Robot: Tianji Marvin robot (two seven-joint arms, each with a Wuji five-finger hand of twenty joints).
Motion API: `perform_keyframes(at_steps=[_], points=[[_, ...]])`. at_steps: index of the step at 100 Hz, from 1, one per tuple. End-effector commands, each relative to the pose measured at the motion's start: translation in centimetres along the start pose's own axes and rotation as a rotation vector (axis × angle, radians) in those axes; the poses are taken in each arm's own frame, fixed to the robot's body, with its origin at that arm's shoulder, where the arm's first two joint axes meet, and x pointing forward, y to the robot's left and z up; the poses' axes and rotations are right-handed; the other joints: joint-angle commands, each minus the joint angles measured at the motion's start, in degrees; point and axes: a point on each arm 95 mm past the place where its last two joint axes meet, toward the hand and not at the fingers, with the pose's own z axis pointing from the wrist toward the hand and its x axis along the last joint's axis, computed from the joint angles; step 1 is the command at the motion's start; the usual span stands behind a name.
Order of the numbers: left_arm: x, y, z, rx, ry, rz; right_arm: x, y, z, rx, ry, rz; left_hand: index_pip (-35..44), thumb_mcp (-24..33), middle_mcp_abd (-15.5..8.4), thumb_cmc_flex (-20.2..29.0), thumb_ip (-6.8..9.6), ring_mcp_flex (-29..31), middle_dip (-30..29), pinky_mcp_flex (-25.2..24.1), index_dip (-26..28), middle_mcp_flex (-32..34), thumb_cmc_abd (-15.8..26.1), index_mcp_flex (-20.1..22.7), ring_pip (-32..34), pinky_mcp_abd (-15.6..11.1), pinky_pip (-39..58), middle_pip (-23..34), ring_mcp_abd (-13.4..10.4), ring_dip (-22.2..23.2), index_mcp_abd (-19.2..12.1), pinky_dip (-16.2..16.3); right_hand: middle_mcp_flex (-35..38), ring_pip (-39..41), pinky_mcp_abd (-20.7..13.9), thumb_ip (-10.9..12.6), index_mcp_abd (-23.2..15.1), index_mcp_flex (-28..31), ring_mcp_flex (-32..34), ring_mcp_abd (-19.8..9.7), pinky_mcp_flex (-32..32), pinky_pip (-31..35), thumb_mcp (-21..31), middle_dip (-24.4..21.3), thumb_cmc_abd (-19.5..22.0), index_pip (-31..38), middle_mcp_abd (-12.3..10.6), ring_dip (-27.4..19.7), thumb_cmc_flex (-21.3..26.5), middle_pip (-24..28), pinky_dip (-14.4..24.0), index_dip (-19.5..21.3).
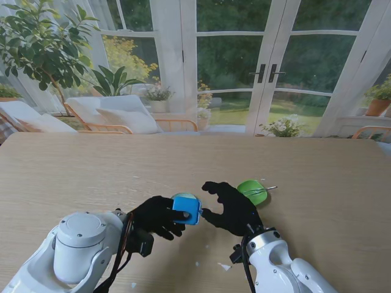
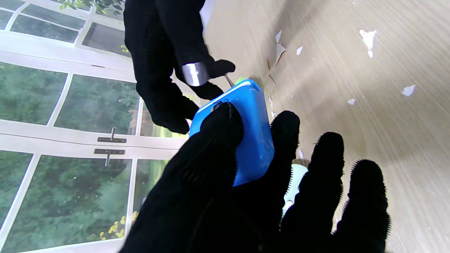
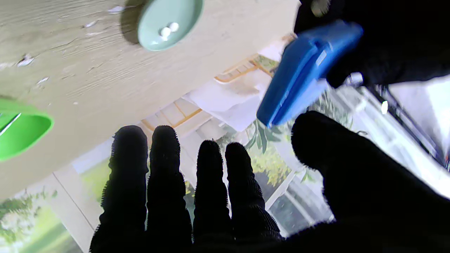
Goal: Refill the pill box with tweezers
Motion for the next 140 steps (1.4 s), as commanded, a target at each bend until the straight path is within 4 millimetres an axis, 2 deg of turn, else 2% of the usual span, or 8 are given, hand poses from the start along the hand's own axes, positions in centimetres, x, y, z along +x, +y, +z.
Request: perform_keyframes(at_steps=[1,21,42,56,81,112,122,140], points=[[0.0,0.3,-0.3,-0.014,0.013,-0.002,0.3,-0.5,0.2,-0.001,-0.013,0.038,3.85,7.28,-1.1,5.61,1.64,2.22,-0.15,0.77,0.59,2.34,2.12,5.85,0.79,1.86,2.05,0.55,1.04,0.16,-1.64,1.71,2.33,2.58,-0.84,3.15,0.01,2.4,2.75,1.22,1.65,4.34,-0.32,0.97,1.6,2.34,0.72,1.35,-0.31,1.54,1.86,-1.23],[-0.1,0.2,-0.3,0.0,0.033,0.005,0.0,-0.6,0.3,0.048,-0.068,0.186,3.29,8.1,-1.22,5.61,1.5,2.84,0.02,1.25,0.91,3.22,1.76,7.36,1.02,2.13,2.21,0.5,1.16,0.11,-1.97,1.85,10.48,10.12,-1.47,2.79,0.45,9.61,8.96,1.86,6.18,13.54,-2.29,4.36,2.15,11.83,1.81,4.62,-2.97,5.44,2.2,-3.07],[0.2,0.3,-0.1,0.001,0.044,0.016,-0.4,-0.7,0.4,0.093,-0.097,0.233,3.41,8.14,-1.42,5.61,1.47,3.44,0.41,1.74,2.11,3.84,1.54,7.95,1.29,2.3,2.4,0.77,1.24,0.23,-2.31,2.05,17.07,19.68,-3.24,1.89,-0.41,14.96,14.18,0.91,9.78,20.27,-6.04,11.26,1.51,21.72,1.09,8.75,-5.25,11.98,1.65,1.61],[0.3,0.5,0.0,-0.019,0.045,0.012,-0.5,-0.8,0.5,0.129,-0.098,0.294,3.17,8.17,-1.48,5.61,1.46,3.51,0.55,1.79,2.47,3.99,1.58,8.16,1.28,2.31,2.38,0.75,1.23,0.24,-2.37,2.1,17.48,20.33,-3.48,1.88,-1.07,15.38,14.35,0.67,9.78,20.87,-6.06,12.01,1.05,22.25,0.71,9.0,-4.64,12.07,1.47,2.24],[0.2,0.6,0.2,-0.052,0.035,0.025,-0.5,-0.9,0.9,0.195,-0.101,0.47,2.96,8.03,-1.42,5.61,1.45,3.69,0.79,1.99,2.96,4.04,1.67,8.27,1.37,2.29,2.47,0.77,1.31,0.33,-2.41,2.21,17.74,20.52,-3.68,2.2,-3.91,19.85,13.78,0.47,8.44,21.86,-0.7,12.5,-0.8,17.99,-0.21,9.09,0.91,10.77,1.87,-2.35],[0.3,0.4,0.5,-0.055,0.034,0.074,-0.7,-1.0,1.2,0.214,-0.122,0.54,2.92,7.77,-1.23,5.61,1.39,4.18,1.09,2.35,3.41,4.38,1.47,8.6,1.72,2.59,2.73,1.16,1.53,0.79,-2.42,2.55,19.76,25.2,-4.76,-3.63,-11.01,19.87,15.4,-1.02,8.25,23.82,5.26,15.9,-11.05,34.39,-3.17,10.86,6.96,14.59,2.84,-9.67],[0.3,0.4,0.6,-0.052,0.033,0.085,-0.7,-1.0,1.4,0.215,-0.126,0.581,2.63,7.6,-1.26,5.61,1.37,3.93,1.09,2.17,3.25,3.93,1.62,8.19,1.62,2.48,2.65,1.08,1.34,0.88,-2.25,2.59,20.88,26.35,-4.76,-3.96,-13.78,25.37,16.06,-1.29,8.32,24.34,6.74,16.74,-11.95,37.4,-3.81,11.29,10.06,15.72,3.09,-10.03],[0.3,0.3,0.6,-0.039,0.032,0.072,-0.8,-0.9,1.5,0.231,-0.141,0.652,-0.22,8.4,-1.94,0.99,1.27,-0.04,0.85,-0.04,-1.59,-0.67,-0.91,4.02,0.25,0.97,1.99,-0.94,-0.3,-0.09,-2.05,2.55,20.88,27.33,-4.9,-3.87,-10.83,26.76,15.73,-1.11,7.95,24.72,8.43,17.52,-11.33,39.7,-2.52,11.73,11.46,16.58,3.34,-8.29]])
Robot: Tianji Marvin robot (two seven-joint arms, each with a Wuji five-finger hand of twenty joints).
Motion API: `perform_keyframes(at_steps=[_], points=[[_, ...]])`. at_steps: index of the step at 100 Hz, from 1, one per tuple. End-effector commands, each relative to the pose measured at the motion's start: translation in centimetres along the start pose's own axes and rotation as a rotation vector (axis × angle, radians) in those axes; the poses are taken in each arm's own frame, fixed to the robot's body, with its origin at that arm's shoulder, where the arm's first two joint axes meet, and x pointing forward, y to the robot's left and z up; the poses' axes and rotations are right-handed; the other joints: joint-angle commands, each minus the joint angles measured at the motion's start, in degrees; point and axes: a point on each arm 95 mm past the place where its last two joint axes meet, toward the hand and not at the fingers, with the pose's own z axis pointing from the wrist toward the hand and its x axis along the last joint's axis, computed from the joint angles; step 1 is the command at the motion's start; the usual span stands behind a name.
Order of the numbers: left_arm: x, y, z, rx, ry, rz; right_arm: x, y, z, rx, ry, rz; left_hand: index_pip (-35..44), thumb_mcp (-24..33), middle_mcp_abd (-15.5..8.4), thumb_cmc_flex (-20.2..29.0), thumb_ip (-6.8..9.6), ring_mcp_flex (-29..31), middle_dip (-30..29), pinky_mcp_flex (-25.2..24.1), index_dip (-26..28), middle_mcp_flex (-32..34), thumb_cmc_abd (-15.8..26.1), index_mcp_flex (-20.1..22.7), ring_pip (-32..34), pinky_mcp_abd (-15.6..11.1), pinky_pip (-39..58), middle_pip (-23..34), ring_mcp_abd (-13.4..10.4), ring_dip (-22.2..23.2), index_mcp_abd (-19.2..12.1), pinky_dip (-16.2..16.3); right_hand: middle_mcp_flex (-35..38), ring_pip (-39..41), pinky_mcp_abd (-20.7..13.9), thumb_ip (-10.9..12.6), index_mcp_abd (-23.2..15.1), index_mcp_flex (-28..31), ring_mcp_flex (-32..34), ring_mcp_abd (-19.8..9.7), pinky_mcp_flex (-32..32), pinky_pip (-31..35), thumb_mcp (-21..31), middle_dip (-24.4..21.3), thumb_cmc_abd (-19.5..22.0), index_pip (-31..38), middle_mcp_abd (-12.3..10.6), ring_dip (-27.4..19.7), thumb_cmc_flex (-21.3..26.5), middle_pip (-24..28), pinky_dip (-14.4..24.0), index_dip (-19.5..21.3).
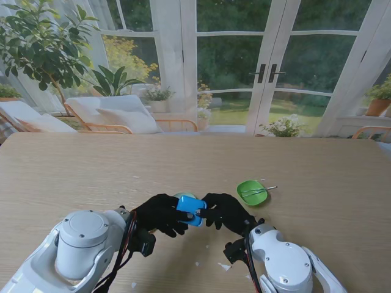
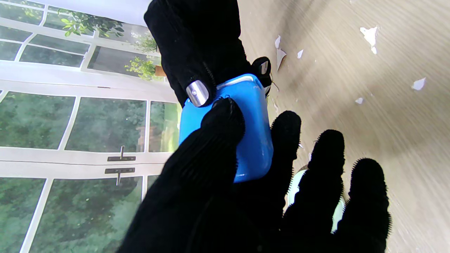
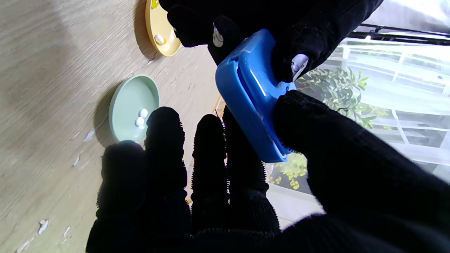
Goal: Refill the pill box with tweezers
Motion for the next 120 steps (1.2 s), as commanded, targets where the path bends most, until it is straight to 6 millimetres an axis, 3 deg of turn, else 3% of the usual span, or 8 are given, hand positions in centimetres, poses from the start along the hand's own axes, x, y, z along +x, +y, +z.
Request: perform_keyframes(at_steps=[1,22,40,56,66,81,94,120], points=[[-0.15,0.09,0.01,-0.005,-0.006,-0.012,0.42,-0.4,-0.02,0.02,0.001,0.024,2.53,7.42,-2.62,0.68,1.31,-1.79,0.9,-0.92,-1.06,-1.62,0.77,0.13,-0.39,0.2,1.4,0.63,-0.48,-0.18,-1.29,1.31,0.56,1.97,-4.02,-1.41,-5.98,5.3,0.91,-0.29,-0.62,2.53,4.36,0.98,0.28,7.98,-1.58,0.89,3.88,2.13,1.72,1.9],[-0.1,-0.29,0.0,0.022,-0.016,0.003,0.67,-0.43,-0.25,0.022,-0.015,0.037,8.75,18.46,-4.56,-10.06,-0.99,-2.34,0.72,-1.35,1.39,-4.55,-5.76,-4.23,-0.01,-0.36,1.56,6.31,-1.48,0.99,-2.1,1.61,-0.35,2.83,-4.57,-0.87,-4.55,4.14,0.73,-0.36,-0.16,3.17,5.41,1.65,1.03,8.7,-0.86,1.25,3.33,2.88,1.85,4.76],[0.04,-0.29,0.04,0.043,-0.017,0.015,0.75,-0.53,-0.32,0.027,-0.022,0.034,17.17,20.26,-5.75,-10.17,-1.34,-0.11,4.78,-0.46,5.17,-1.18,-6.78,-3.85,1.17,0.13,2.06,10.33,-0.7,3.48,-2.93,2.27,-0.7,2.94,-4.67,-0.73,-4.49,3.66,0.58,-0.28,-0.06,3.29,5.39,1.8,1.33,8.85,-0.79,1.29,3.41,2.98,1.75,5.88],[0.06,-0.2,0.04,0.046,-0.009,-0.006,0.76,-0.64,-0.35,0.03,-0.029,0.034,15.68,17.6,-3.85,-6.04,-1.11,1.27,4.28,0.05,3.52,2.0,-4.41,0.79,0.75,0.87,1.73,7.77,0.53,3.92,-2.48,2.15,-0.96,2.96,-4.73,-0.85,-5.31,3.24,0.52,-0.51,-0.11,3.32,4.79,1.74,1.84,8.1,-1.01,1.29,3.32,2.7,1.69,5.87],[0.06,-0.11,0.0,0.044,0.002,-0.024,0.75,-0.75,-0.33,0.034,-0.029,0.043,10.23,15.33,-2.24,-3.11,-0.6,2.17,1.87,0.45,1.46,3.84,-2.59,5.69,0.6,1.64,1.41,5.01,1.15,2.46,-1.55,1.61,-1.33,1.83,-4.51,-0.91,-5.35,2.8,0.38,-0.01,-0.25,3.19,3.62,0.36,2.59,4.8,-1.12,0.76,2.12,0.27,1.54,1.92],[0.09,-0.01,-0.01,0.04,0.011,-0.03,0.79,-0.86,-0.33,0.051,-0.021,0.074,2.32,13.32,-1.25,-0.49,-0.16,2.32,0.02,0.34,-1.25,4.83,-1.25,11.97,0.4,2.01,1.01,2.22,1.55,0.76,-1.85,0.85,1.42,-3.14,-2.75,-0.02,-4.6,2.46,1.23,1.65,-0.48,1.52,3.05,-6.57,3.06,1.35,-0.92,-1.73,1.78,-8.36,0.82,-10.51],[0.04,0.2,-0.01,0.018,0.009,-0.032,0.9,-0.97,-0.34,0.064,-0.011,0.096,-2.05,12.66,-0.9,0.46,-0.04,1.35,-1.12,-0.25,-3.34,4.36,-0.68,13.42,-0.09,1.83,0.63,0.08,1.49,-0.41,-1.78,0.29,4.89,-5.66,-0.69,2.31,-2.73,4.25,3.41,2.62,0.56,0.44,10.54,-10.32,1.38,2.04,0.94,-3.21,4.22,-11.25,0.41,-15.63],[-0.14,0.42,0.03,-0.013,0.004,-0.032,1.13,-0.94,-0.43,0.073,-0.023,0.126,-2.21,13.99,-3.2,-5.52,-0.27,-1.97,-0.12,-1.93,-1.96,-0.77,-3.08,11.89,-0.42,0.37,0.56,1.42,-0.55,-1.27,-4.45,-0.32,4.78,-1.88,-2.12,-0.77,-4.27,4.08,4.8,0.69,2.2,2.06,4.11,-5.59,3.62,8.03,-0.25,-2.09,4.84,-4.0,0.17,0.38]])
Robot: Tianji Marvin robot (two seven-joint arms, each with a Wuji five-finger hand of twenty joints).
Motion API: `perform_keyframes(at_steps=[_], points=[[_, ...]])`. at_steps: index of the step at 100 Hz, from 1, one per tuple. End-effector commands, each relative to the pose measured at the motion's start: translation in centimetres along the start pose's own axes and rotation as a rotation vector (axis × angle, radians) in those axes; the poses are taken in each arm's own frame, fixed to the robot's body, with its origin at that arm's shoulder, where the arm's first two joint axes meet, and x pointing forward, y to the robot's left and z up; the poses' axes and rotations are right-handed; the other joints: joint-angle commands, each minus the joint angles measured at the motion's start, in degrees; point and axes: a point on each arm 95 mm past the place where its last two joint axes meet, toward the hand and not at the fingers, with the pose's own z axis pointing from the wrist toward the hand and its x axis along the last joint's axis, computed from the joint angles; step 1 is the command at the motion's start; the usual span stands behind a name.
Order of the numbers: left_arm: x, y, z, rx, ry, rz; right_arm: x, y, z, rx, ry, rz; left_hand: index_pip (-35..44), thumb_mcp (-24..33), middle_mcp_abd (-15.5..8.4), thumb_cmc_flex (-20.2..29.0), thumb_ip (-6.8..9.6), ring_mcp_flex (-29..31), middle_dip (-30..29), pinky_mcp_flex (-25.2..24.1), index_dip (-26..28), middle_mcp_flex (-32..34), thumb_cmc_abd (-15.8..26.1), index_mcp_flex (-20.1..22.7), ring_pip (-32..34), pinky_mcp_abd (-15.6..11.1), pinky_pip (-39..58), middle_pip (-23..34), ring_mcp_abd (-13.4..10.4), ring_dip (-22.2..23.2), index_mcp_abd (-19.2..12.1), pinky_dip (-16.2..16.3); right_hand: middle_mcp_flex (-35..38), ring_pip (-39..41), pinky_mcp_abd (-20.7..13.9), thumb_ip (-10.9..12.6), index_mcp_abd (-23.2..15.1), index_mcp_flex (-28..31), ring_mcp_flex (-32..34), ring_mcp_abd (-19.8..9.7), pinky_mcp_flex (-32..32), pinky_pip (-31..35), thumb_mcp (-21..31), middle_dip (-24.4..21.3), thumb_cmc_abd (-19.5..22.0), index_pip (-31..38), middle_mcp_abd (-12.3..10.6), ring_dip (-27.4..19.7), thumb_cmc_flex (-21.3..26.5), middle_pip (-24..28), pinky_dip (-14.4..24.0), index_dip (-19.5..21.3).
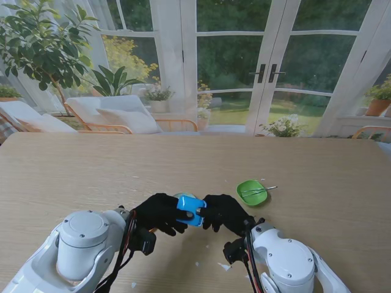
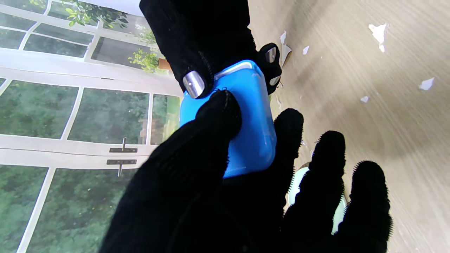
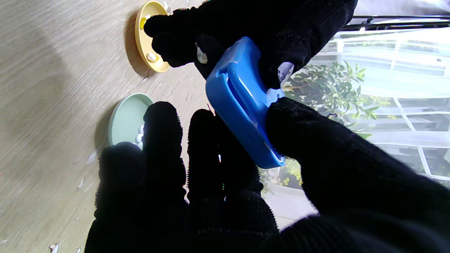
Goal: Refill the pill box with tweezers
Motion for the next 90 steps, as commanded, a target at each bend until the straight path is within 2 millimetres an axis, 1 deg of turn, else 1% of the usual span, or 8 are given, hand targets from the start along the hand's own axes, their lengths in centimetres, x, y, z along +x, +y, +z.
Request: perform_keyframes(at_steps=[1,22,27,33,39,47,55,90], points=[[-0.15,0.46,-0.01,-0.033,-0.003,0.002,0.62,-0.82,-0.22,0.036,0.01,0.023,3.93,4.1,-3.73,-0.21,1.32,-1.55,0.69,-0.48,2.46,-3.03,2.73,2.4,-0.2,-0.2,0.59,2.06,-1.06,-0.32,-3.61,-0.31,0.66,1.96,-3.15,0.31,-9.61,2.7,1.45,-0.2,0.54,1.79,1.25,1.55,2.21,7.58,-3.38,0.79,4.2,4.17,-0.31,6.22],[-0.12,0.05,-0.11,-0.033,-0.008,0.043,0.7,-0.74,-0.3,0.035,0.004,0.011,22.18,12.92,-6.37,-9.34,-0.44,-3.66,7.49,-0.51,11.83,-9.28,-3.5,-11.03,4.23,-1.61,2.28,13.52,-2.32,7.43,-4.07,2.47,-2.53,3.32,-4.05,-1.38,-10.77,-1.09,1.07,-1.46,0.66,2.2,-0.39,3.91,-0.28,11.55,-4.76,1.27,0.8,8.16,-0.67,16.44],[-0.08,0.02,-0.11,-0.029,-0.008,0.046,0.71,-0.74,-0.31,0.034,0.004,0.008,25.54,13.74,-5.77,-10.03,-0.68,-5.9,10.61,-0.25,13.87,-9.46,-3.94,-12.64,12.78,-1.41,4.42,17.57,-1.49,12.15,-3.29,5.3,-2.83,3.46,-4.13,-1.32,-10.89,-1.62,1.06,-1.46,0.77,2.3,-0.21,4.14,-0.34,12.03,-4.77,1.32,0.81,8.5,-0.69,17.14],[-0.02,0.06,-0.12,-0.026,-0.009,0.045,0.71,-0.75,-0.3,0.035,0.003,0.007,27.69,14.04,-4.8,-10.58,-0.83,-10.23,13.87,-1.96,15.53,-9.5,-4.03,-13.75,28.06,-1.43,10.94,21.7,0.05,10.02,-2.46,7.96,-2.96,3.5,-4.14,-1.32,-10.79,-1.88,1.02,-1.46,0.79,2.35,-0.15,4.24,-0.24,12.17,-4.66,1.33,0.92,8.64,-0.7,17.31],[0.04,0.11,-0.12,-0.023,-0.01,0.044,0.7,-0.75,-0.28,0.034,0.002,0.007,28.06,13.59,-4.01,-10.38,-0.81,-12.43,16.07,-7.19,15.93,-9.6,-3.63,-14.06,36.86,-2.47,26.77,23.54,1.31,6.43,-2.16,3.59,-3.08,3.55,-4.15,-1.34,-10.78,-2.0,1.04,-1.39,0.79,2.4,-0.16,4.28,-0.26,12.26,-4.65,1.34,1.07,8.69,-0.71,17.34],[0.03,0.18,-0.04,-0.007,-0.003,0.073,0.66,-0.72,-0.24,0.03,0.0,0.002,26.54,12.92,-3.96,-10.19,-0.68,-13.86,15.89,-10.93,14.94,-10.23,-3.21,-14.13,38.28,-2.79,40.41,21.87,1.27,2.34,-2.31,-12.47,-3.1,3.55,-4.18,-1.36,-10.85,-1.99,0.96,-1.43,0.75,2.42,-0.16,4.3,-0.11,12.32,-4.64,1.34,1.16,8.74,-0.72,17.31],[0.03,0.22,0.0,0.0,0.003,0.098,0.61,-0.71,-0.22,0.029,-0.004,0.0,23.24,12.71,-4.02,-10.24,-0.68,-15.08,13.51,-11.71,12.71,-11.65,-2.92,-13.82,35.85,-3.12,42.71,18.78,0.33,-0.51,-2.51,-18.11,-3.17,3.57,-4.12,-1.4,-10.72,-1.98,0.92,-1.32,0.68,2.49,-0.21,4.28,-0.06,12.38,-4.54,1.34,1.29,8.7,-0.72,17.24],[0.04,0.18,-0.13,0.007,0.005,0.084,0.45,-0.75,-0.01,0.026,-0.009,-0.008,17.61,10.35,-3.18,-6.81,-0.29,-13.68,8.28,-12.2,8.64,-8.27,-0.97,-7.6,30.02,-2.38,41.55,12.6,0.45,-5.23,-2.03,-21.61,-3.14,3.5,-4.06,-1.37,-10.59,-2.0,0.94,-0.91,0.61,2.61,-0.24,4.19,0.09,12.19,-4.48,1.28,1.14,8.66,-0.75,16.81]])
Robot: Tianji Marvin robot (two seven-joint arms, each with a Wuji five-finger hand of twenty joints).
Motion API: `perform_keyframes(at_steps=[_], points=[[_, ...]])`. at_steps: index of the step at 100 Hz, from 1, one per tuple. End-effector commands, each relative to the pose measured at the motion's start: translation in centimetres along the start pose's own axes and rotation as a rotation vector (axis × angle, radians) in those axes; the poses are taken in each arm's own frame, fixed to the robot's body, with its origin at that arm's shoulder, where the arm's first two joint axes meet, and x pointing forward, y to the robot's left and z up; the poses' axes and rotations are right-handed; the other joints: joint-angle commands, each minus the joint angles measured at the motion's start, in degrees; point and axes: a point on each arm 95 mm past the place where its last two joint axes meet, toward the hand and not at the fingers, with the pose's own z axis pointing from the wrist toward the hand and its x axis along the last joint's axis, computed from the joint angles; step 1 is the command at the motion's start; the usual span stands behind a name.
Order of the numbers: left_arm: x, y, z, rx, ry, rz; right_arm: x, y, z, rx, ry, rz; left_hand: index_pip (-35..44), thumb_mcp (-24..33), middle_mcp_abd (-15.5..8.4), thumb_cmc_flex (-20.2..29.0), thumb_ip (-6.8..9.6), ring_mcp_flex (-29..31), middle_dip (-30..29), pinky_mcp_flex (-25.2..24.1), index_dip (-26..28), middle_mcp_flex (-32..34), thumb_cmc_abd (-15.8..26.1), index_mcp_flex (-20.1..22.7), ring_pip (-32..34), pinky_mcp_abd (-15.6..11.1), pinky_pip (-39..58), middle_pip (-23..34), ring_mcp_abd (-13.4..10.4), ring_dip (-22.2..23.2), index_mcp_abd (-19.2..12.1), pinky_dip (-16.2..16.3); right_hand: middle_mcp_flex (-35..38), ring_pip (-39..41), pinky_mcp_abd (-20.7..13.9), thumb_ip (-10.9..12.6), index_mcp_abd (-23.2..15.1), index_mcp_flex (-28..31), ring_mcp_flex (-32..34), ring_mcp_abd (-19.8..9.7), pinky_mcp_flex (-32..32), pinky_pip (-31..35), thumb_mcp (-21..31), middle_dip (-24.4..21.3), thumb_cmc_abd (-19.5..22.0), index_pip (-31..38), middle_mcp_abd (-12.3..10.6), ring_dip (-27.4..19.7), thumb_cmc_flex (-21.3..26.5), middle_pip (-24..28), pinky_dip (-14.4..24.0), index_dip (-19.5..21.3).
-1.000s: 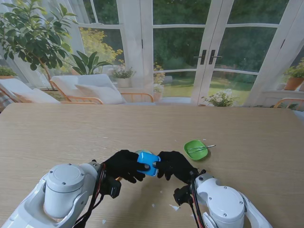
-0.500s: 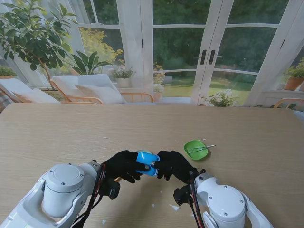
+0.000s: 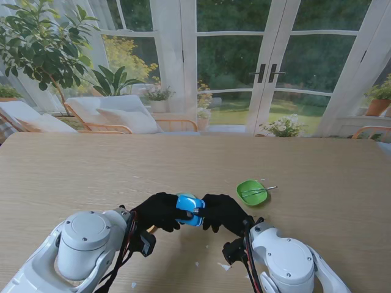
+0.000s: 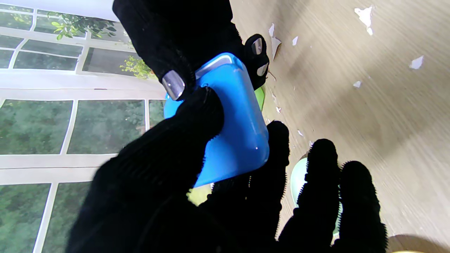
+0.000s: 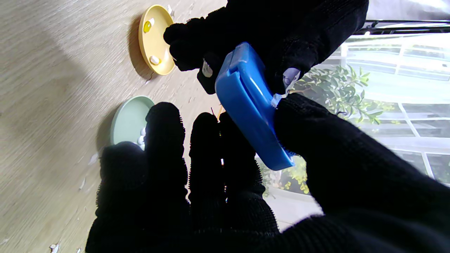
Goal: Refill the pill box with tweezers
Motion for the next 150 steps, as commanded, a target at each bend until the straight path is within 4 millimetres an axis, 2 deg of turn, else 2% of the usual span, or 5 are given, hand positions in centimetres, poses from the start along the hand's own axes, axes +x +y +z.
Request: perform_keyframes(at_steps=[1,40,72,126,150], points=[[0.0,0.2,-0.1,-0.012,0.002,-0.012,0.1,-0.6,0.0,0.018,0.003,0.01,1.3,0.07,0.11,3.82,0.43,1.29,-0.29,-0.17,0.44,3.26,2.51,4.06,-0.61,0.03,1.8,-0.96,0.33,-1.14,0.51,-0.77,-0.53,1.31,-3.23,-0.19,-9.16,1.56,0.92,0.21,0.34,2.53,2.47,0.33,0.14,5.93,-3.5,0.66,1.8,1.81,-0.76,2.65],[0.1,-0.1,-0.3,-0.023,0.013,-0.019,-0.1,-0.6,0.4,0.02,0.019,0.034,-12.27,-8.3,2.13,16.73,2.34,4.49,-4.27,1.13,-5.47,10.82,9.23,15.87,-4.88,1.51,-0.95,-12.52,1.27,-5.08,1.94,-2.44,3.92,-2.33,-1.0,3.9,-6.11,6.94,0.8,2.32,-0.69,1.11,9.93,-8.31,0.35,-3.81,-1.18,-0.59,5.04,-9.18,-0.69,-22.08],[0.0,-0.5,-0.3,-0.007,0.006,-0.034,-0.1,-0.4,0.3,0.01,-0.007,0.037,-14.55,-9.14,1.39,18.64,2.66,2.96,-3.89,0.64,-6.21,9.06,10.02,14.68,-5.69,1.03,-1.84,-14.15,0.37,-5.43,1.28,-2.8,3.05,0.52,-2.11,2.71,-6.79,4.49,2.41,1.33,1.56,3.0,4.48,-3.02,5.1,1.94,-0.47,0.16,8.17,-2.79,-0.58,-4.47],[0.0,-0.9,-0.5,-0.003,0.004,-0.076,-0.1,-0.1,0.3,-0.006,-0.018,0.046,-11.9,-4.58,0.67,9.05,1.82,2.06,-5.78,0.55,-6.22,4.23,5.0,9.13,-4.51,0.49,-1.83,-9.94,-0.38,-4.78,0.61,-1.67,2.17,1.8,-2.44,2.99,-6.05,2.98,3.43,1.24,3.08,4.36,4.47,-2.32,6.36,3.09,0.47,0.21,8.67,-0.95,-1.16,0.06],[0.2,-0.7,-0.4,0.007,-0.001,-0.068,-0.2,-0.2,0.3,-0.002,-0.02,0.041,7.36,-1.2,-1.6,6.32,0.67,1.65,2.79,0.24,6.08,4.28,3.67,1.74,-0.91,-0.2,-0.71,-0.7,-0.78,-1.98,-0.87,-0.67,2.02,1.83,-2.52,3.06,-6.13,2.91,3.37,1.04,3.01,4.43,4.32,-2.39,6.45,2.92,0.39,0.13,8.72,-0.83,-1.37,0.35]])
